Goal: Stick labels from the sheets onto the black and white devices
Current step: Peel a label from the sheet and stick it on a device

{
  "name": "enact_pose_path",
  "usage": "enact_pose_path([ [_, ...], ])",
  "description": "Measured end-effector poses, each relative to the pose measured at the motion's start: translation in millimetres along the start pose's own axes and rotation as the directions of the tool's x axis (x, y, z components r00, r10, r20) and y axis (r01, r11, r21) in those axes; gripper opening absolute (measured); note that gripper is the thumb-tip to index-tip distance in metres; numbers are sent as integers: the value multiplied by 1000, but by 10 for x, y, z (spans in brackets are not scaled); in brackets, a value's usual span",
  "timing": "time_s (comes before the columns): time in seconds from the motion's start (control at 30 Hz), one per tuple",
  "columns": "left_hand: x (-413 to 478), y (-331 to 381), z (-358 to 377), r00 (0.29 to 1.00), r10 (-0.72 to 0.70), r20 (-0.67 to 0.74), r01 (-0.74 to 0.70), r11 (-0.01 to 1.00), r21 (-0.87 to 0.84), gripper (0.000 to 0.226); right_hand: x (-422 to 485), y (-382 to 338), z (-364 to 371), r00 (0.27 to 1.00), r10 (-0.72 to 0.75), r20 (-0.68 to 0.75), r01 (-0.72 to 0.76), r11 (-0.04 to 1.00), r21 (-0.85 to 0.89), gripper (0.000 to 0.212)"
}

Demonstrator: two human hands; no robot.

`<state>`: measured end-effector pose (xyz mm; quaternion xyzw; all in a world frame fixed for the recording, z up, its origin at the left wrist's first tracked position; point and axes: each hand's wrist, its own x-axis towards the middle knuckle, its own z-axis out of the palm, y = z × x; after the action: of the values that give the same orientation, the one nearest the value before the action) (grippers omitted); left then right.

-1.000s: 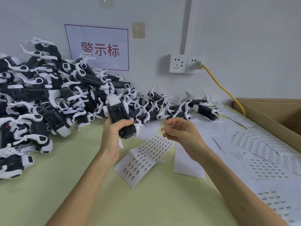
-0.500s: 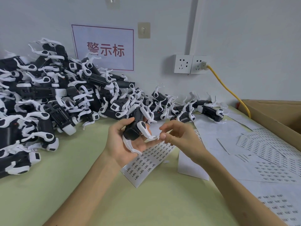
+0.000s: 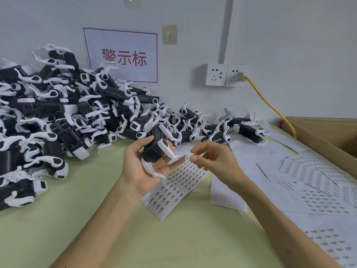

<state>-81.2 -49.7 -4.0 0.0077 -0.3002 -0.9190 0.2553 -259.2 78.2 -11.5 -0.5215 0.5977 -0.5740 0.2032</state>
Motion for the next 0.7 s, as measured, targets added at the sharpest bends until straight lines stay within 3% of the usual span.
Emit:
enact_pose_path([
  [0.13, 6, -9, 4, 997, 72, 8, -73, 995, 64, 28, 18, 42, -3, 998, 63, 21, -64, 997, 42, 6],
  [0.4, -28, -93, 109, 980, 186, -68, -155, 934, 321, 17, -18, 7, -24, 949, 275, 157, -306, 921, 241, 10],
  [0.53, -39, -138, 127, 969, 240, -65, -181, 860, 477, 25, -29, -35, -2, 927, 320, 194, -360, 903, 233, 8],
  [0.7, -58, -146, 163, 968, 240, -67, -172, 838, 517, 34, -36, -23, 20, 919, 337, 204, -380, 896, 231, 8],
])
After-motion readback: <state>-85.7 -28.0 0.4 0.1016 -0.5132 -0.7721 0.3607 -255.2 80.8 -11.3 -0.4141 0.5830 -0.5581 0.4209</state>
